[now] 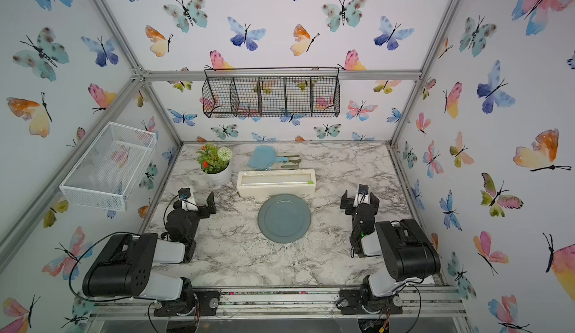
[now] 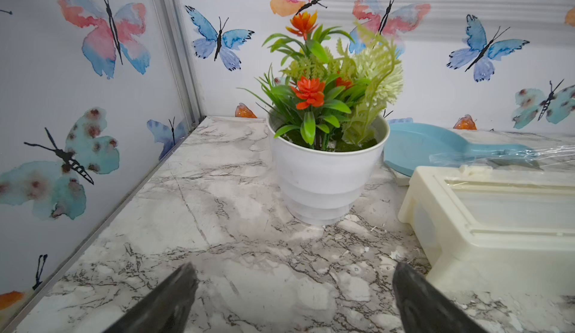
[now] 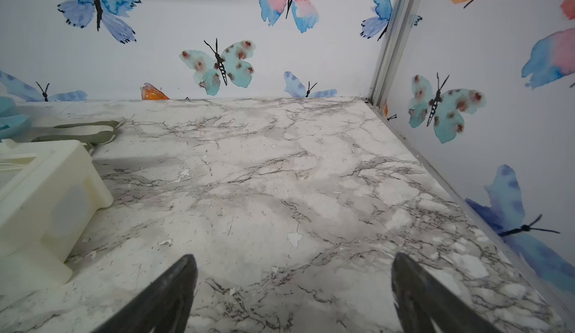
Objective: Wrap the plate with plastic wrap
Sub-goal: Pull the plastic wrap from the plastic wrap cutting box.
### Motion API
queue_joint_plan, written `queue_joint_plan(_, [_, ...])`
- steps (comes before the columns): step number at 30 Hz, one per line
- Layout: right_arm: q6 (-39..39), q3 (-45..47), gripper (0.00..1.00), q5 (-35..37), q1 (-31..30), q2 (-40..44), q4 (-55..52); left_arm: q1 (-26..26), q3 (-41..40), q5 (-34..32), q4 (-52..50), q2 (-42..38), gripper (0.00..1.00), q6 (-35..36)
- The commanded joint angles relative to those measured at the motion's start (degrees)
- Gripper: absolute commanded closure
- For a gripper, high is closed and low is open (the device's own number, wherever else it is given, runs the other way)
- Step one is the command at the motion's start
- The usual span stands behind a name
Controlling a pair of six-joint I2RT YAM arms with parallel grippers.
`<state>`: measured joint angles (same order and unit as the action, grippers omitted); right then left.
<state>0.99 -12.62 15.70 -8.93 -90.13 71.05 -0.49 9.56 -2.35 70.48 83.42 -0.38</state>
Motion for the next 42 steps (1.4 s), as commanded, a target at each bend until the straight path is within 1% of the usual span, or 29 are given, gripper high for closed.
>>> queue_joint_plan(1, [-0.20,-0.74,0.02,0.91,0.40,-0.63,0.89,-0.14,0.19,1.79,-0.21,-0.09,0.02,0.51])
queue_joint_plan(24, [-0.24,-0.77,0.02,0.91,0.40,-0.66,0.78,-0.23,0.28,1.68,-0.16,-0.02,0.02,0.46])
queue_joint_plan(25, [-0.20,-0.77,0.02,0.90,0.40,-0.62,0.85,-0.58,-0.05,0.66,0.44,-0.64,0.02,0.56])
queue_joint_plan(26, [-0.21,-0.52,0.02,0.97,0.40,-0.50,1.06,-1.71,0.08,-0.92,-1.56,-2.67,0.02,1.31])
queue_joint_plan(28, [-1.27,1.26,0.02,1.80,0.32,0.86,5.84,-6.36,3.79,-3.85,-15.77,-12.40,0.02,5.26])
queue_joint_plan(29, [-1.77,1.32,0.02,3.12,-0.28,3.48,3.71,-8.44,6.56,-4.59,-22.51,-16.32,0.02,5.36])
queue_joint_plan(30, [-1.50,-0.42,0.02,4.28,-0.96,8.66,-4.58,-10.50,10.13,-4.08,-29.48,-20.16,0.02,4.37])
queue_joint_plan(31, [0.49,-3.95,0.02,4.68,-1.00,14.23,-17.34,-11.92,13.49,-2.63,-35.72,-23.18,0.02,2.28])
queue_joint_plan(32, [4.14,-8.30,0.02,5.74,-0.99,18.03,-29.19,-12.64,15.87,-1.60,-39.15,-25.25,0.02,-0.68])
queue_joint_plan(33, [7.89,-12.94,0.02,6.71,-0.98,20.82,-39.37,-12.77,17.82,-0.84,-41.36,-26.87,0.02,-8.27])
queue_joint_plan(34, [10.03,-16.83,0.02,6.15,-1.01,22.45,-46.51,-12.70,19.48,-0.12,-43.68,-27.77,0.02,-15.57])
queue_joint_plan(35, [13.12,-19.99,0.02,6.21,-0.92,23.25,-51.44,-12.63,21.49,0.33,-47.43,-28.33,0.02,-19.96])
queue_joint_plan(37, [21.85,-26.53,0.02,7.78,-0.92,23.70,-63.09,-12.60,26.10,-0.72,-55.40,-28.13,0.02,-23.83])
queue_joint_plan(38, [23.01,-29.14,0.02,7.10,-0.92,23.39,-66.95,-12.54,27.78,-0.37,-57.28,-27.49,0.02,-24.76])
queue_joint_plan(39, [22.76,-31.83,0.00,3.55,-0.92,22.71,-69.87,-12.45,29.54,1.38,-58.01,-26.02,0.02,-25.31])
queue_joint_plan(41, [21.24,-36.41,0.00,-5.77,-0.92,20.99,-73.30,-11.90,33.68,11.07,-58.56,-21.38,0.02,-23.99])
queue_joint_plan(42, [21.30,-38.03,0.00,-10.38,-0.92,20.10,-73.59,-11.90,36.87,16.29,-60.28,-17.82,0.03,-23.07])
